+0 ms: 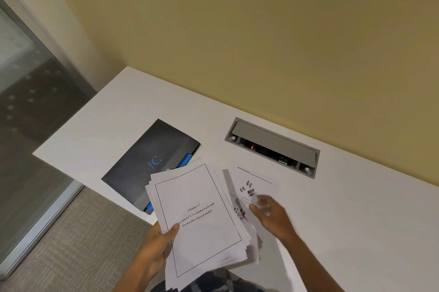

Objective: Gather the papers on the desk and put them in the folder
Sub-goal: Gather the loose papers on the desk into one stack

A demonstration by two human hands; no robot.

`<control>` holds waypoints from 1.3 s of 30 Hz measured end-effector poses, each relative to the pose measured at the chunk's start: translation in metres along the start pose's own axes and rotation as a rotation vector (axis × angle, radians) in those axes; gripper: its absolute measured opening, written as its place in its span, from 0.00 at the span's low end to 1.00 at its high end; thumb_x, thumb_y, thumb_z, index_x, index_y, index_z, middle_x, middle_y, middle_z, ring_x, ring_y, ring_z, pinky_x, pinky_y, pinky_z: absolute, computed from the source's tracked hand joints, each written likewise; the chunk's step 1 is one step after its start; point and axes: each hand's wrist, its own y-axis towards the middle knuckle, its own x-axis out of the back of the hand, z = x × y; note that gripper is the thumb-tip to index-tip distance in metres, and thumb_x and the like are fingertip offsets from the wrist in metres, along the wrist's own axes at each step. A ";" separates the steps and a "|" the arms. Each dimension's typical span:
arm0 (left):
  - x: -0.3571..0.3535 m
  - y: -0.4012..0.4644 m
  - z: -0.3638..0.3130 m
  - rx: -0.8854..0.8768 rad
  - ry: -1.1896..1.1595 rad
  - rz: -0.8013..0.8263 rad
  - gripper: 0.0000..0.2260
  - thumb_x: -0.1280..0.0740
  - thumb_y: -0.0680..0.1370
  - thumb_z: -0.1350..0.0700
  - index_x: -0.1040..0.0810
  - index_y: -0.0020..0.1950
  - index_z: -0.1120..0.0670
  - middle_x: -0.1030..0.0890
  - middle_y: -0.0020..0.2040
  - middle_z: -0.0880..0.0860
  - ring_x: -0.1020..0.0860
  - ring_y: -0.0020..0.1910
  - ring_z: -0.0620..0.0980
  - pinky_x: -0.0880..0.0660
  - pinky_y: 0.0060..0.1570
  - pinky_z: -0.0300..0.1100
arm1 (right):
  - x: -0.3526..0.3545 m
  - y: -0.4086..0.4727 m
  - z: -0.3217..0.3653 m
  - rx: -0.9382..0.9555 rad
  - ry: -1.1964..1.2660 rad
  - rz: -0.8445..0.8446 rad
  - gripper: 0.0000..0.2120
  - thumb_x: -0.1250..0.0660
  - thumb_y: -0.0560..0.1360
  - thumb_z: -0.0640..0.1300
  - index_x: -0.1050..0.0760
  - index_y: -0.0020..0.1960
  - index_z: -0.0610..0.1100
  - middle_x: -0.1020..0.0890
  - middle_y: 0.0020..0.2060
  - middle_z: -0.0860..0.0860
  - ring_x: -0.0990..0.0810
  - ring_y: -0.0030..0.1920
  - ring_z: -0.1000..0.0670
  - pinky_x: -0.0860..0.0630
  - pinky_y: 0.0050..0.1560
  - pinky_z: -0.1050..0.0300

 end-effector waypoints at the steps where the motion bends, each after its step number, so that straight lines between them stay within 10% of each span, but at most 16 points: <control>1: 0.002 0.000 0.001 -0.001 -0.005 -0.006 0.17 0.31 0.81 0.64 0.21 0.69 0.54 0.14 0.63 0.57 0.17 0.63 0.62 0.25 0.70 0.66 | 0.006 0.010 0.001 0.034 -0.203 -0.044 0.35 0.24 0.72 0.65 0.28 0.74 0.53 0.23 0.71 0.50 0.23 0.70 0.46 0.24 0.70 0.42; 5: 0.010 -0.002 0.007 -0.026 -0.036 -0.015 0.15 0.31 0.81 0.65 0.20 0.67 0.55 0.13 0.61 0.58 0.16 0.62 0.62 0.25 0.70 0.62 | 0.020 0.039 -0.001 0.021 -0.621 -0.006 0.61 0.27 0.69 0.71 0.57 0.85 0.44 0.55 0.85 0.45 0.52 0.85 0.41 0.43 0.81 0.36; 10: 0.020 -0.006 0.011 -0.038 -0.071 -0.013 0.17 0.31 0.81 0.65 0.21 0.70 0.56 0.13 0.62 0.59 0.16 0.63 0.63 0.25 0.70 0.62 | 0.010 0.046 -0.011 -0.034 -0.835 0.048 0.65 0.27 0.70 0.70 0.68 0.84 0.41 0.62 0.85 0.44 0.60 0.85 0.39 0.48 0.80 0.29; 16: 0.021 -0.010 0.015 -0.044 -0.069 0.005 0.18 0.30 0.80 0.64 0.22 0.70 0.56 0.14 0.62 0.59 0.15 0.61 0.62 0.24 0.69 0.61 | -0.010 0.026 -0.023 0.057 -0.729 -0.095 0.54 0.22 0.73 0.55 0.54 0.85 0.43 0.35 0.80 0.43 0.39 0.81 0.39 0.42 0.80 0.38; 22: 0.009 -0.014 0.005 -0.040 -0.011 0.067 0.15 0.29 0.80 0.62 0.19 0.67 0.54 0.13 0.62 0.57 0.13 0.59 0.59 0.22 0.66 0.59 | -0.032 0.004 -0.028 -0.109 0.086 -0.258 0.29 0.28 0.79 0.34 0.33 0.77 0.40 0.21 0.69 0.41 0.23 0.70 0.38 0.24 0.70 0.42; 30: -0.015 -0.015 -0.008 -0.075 0.125 0.190 0.20 0.30 0.81 0.62 0.23 0.72 0.53 0.14 0.64 0.55 0.15 0.63 0.56 0.21 0.66 0.58 | -0.009 -0.009 -0.019 -0.104 0.370 -0.180 0.11 0.30 0.81 0.39 0.17 0.57 0.54 0.13 0.51 0.62 0.14 0.55 0.58 0.23 0.49 0.69; 39: -0.043 -0.016 -0.017 -0.091 0.342 0.247 0.25 0.32 0.82 0.64 0.31 0.79 0.51 0.19 0.70 0.54 0.22 0.70 0.58 0.31 0.77 0.61 | 0.006 -0.035 -0.011 -0.153 0.524 0.002 0.14 0.32 0.82 0.42 0.16 0.58 0.59 0.12 0.57 0.59 0.13 0.57 0.56 0.16 0.52 0.60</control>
